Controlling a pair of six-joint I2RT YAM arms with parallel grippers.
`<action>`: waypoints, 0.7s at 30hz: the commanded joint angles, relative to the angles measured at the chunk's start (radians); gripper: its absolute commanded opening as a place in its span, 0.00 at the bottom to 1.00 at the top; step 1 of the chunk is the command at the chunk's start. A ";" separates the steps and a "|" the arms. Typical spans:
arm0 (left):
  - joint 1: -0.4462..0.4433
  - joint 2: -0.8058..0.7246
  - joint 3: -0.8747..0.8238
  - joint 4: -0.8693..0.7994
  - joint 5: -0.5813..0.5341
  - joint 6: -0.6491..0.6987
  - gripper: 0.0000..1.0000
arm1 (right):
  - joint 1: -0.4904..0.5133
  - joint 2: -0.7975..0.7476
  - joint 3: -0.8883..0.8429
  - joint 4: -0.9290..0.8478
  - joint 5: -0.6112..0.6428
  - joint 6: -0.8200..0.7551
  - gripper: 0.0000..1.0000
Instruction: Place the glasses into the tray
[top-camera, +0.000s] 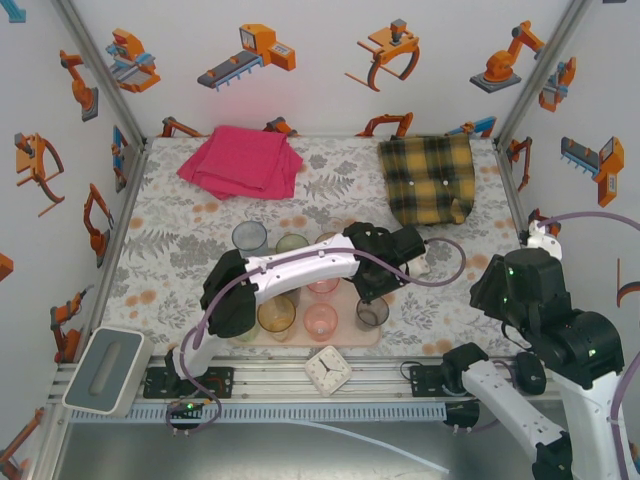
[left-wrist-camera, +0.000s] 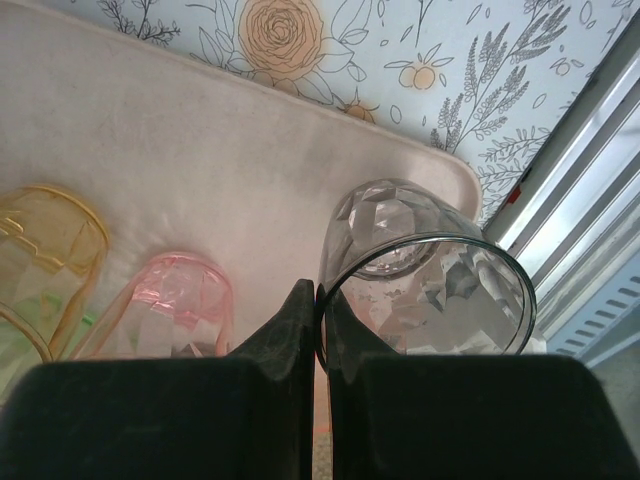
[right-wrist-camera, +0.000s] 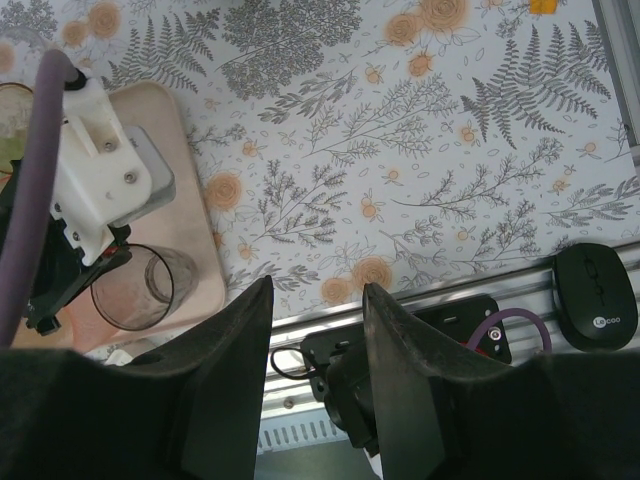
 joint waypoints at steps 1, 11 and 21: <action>-0.011 -0.053 -0.010 0.016 0.008 -0.040 0.02 | -0.005 0.001 0.001 -0.004 0.003 0.017 0.41; -0.033 -0.066 -0.062 0.041 -0.002 -0.055 0.03 | -0.005 -0.005 -0.017 0.012 -0.006 0.017 0.42; -0.034 -0.070 -0.107 0.067 -0.011 -0.070 0.03 | -0.005 -0.031 -0.043 0.013 -0.009 0.026 0.42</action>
